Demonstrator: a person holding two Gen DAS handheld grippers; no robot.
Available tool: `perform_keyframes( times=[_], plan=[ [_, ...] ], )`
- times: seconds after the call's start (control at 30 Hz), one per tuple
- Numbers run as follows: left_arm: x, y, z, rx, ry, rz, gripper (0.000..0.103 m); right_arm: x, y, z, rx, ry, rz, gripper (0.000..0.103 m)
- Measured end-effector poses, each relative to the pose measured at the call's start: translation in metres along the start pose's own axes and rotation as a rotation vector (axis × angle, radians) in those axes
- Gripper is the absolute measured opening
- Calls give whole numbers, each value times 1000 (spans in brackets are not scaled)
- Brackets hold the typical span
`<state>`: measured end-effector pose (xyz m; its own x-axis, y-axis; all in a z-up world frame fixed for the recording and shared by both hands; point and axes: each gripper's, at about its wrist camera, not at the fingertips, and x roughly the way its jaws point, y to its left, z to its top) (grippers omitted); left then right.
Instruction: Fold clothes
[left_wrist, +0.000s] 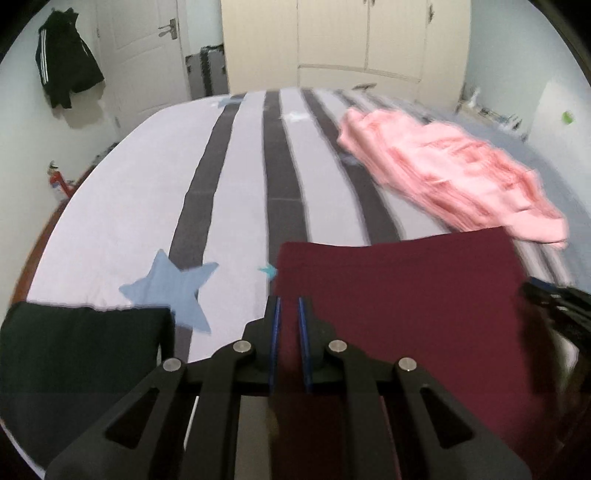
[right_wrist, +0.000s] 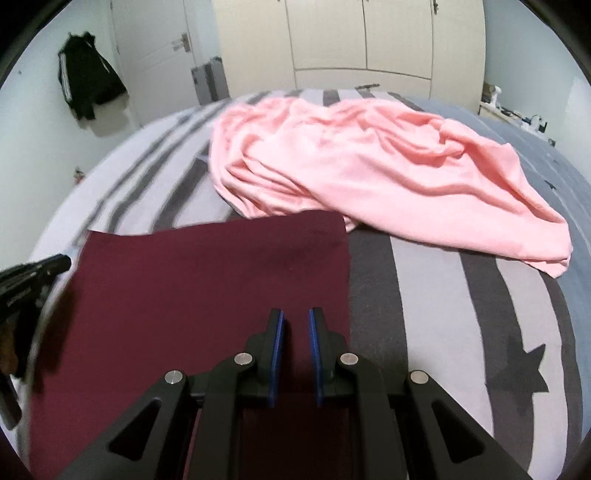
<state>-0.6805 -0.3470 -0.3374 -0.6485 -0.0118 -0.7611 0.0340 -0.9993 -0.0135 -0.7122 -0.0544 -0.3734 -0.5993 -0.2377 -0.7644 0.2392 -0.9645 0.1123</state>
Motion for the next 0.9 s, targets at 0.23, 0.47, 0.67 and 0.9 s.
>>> perform_keyframes(
  times=[0.23,0.47,0.67,0.9],
  plan=[
    [-103,-4,-91,-63,50,-92,16,-93,23,-67,-65,-4,108,13],
    [-180,-24,-200,-34,170,-84,33,-150,53,-157,-76,116,155,13],
    [-183,-36,-236,34,205,-70,35,-172,61,-200,-66,170,147,13],
    [-171,-35,-242,72,217,-92,11,-171,49,-216,-26,176,102,13]
  ],
)
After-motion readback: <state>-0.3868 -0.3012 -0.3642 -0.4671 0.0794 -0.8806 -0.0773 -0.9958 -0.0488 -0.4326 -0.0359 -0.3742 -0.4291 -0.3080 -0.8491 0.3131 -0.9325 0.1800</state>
